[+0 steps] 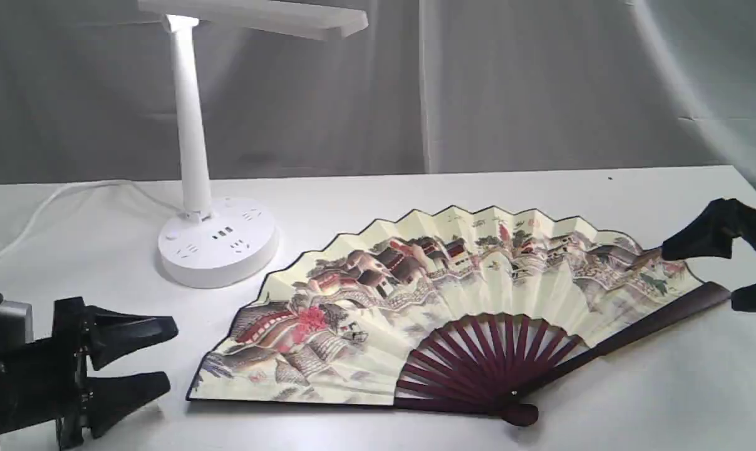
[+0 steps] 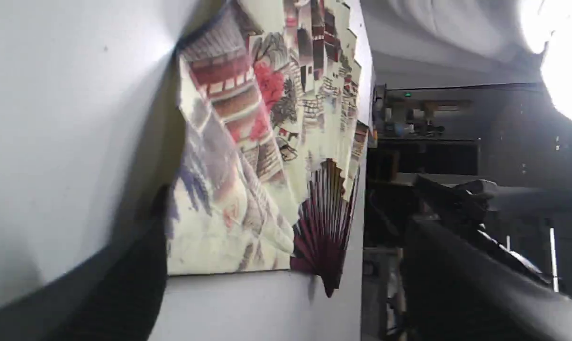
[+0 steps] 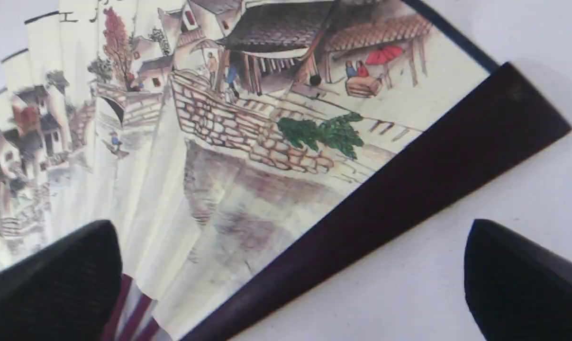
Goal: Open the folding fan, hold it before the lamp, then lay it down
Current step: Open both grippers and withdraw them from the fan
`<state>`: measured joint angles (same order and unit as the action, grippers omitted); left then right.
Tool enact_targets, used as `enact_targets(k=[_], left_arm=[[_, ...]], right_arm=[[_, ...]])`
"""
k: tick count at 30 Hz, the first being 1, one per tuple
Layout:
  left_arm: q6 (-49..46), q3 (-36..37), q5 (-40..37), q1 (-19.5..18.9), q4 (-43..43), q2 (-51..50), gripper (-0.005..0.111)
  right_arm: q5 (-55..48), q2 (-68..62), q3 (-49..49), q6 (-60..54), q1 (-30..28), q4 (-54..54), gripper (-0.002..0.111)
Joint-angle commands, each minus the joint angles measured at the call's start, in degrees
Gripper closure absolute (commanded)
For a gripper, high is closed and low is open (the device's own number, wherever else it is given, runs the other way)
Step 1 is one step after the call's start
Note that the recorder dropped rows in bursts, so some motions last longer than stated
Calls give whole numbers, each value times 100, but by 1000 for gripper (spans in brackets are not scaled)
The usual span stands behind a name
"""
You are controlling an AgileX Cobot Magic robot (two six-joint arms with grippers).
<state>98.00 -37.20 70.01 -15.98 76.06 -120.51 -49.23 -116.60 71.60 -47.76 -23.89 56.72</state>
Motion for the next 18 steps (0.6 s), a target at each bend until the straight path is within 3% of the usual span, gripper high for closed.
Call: enact_targets(k=[1, 3, 5, 8, 10, 12, 16, 18], left_arm=[[-425, 16, -4, -9, 8, 622, 46], [-799, 16, -4, -9, 167, 1028, 62], [-1038, 16, -4, -9, 324, 1401, 82], [-1268, 16, -4, -9, 387, 1948, 107], [-1290, 16, -4, -9, 403, 2432, 107], [-1170, 16, -426, -9, 628, 3031, 107], [-375, 16, -2404, -9, 2159, 4465, 107], [38, 99, -3214, -9, 2389, 5182, 107]], right_arm=[[74, 372, -13, -58, -11, -755, 12], [63, 559, -13, -58, -11, -989, 19], [92, 751, -13, -58, -11, -1081, 34], [119, 1105, -13, -290, -1, -1191, 70], [108, 1427, -13, -405, 47, -1591, 95], [108, 1692, -13, -405, 92, -1771, 108], [144, 2465, -13, -471, 337, -1783, 108], [312, 2795, -50, -468, 507, -1794, 108]])
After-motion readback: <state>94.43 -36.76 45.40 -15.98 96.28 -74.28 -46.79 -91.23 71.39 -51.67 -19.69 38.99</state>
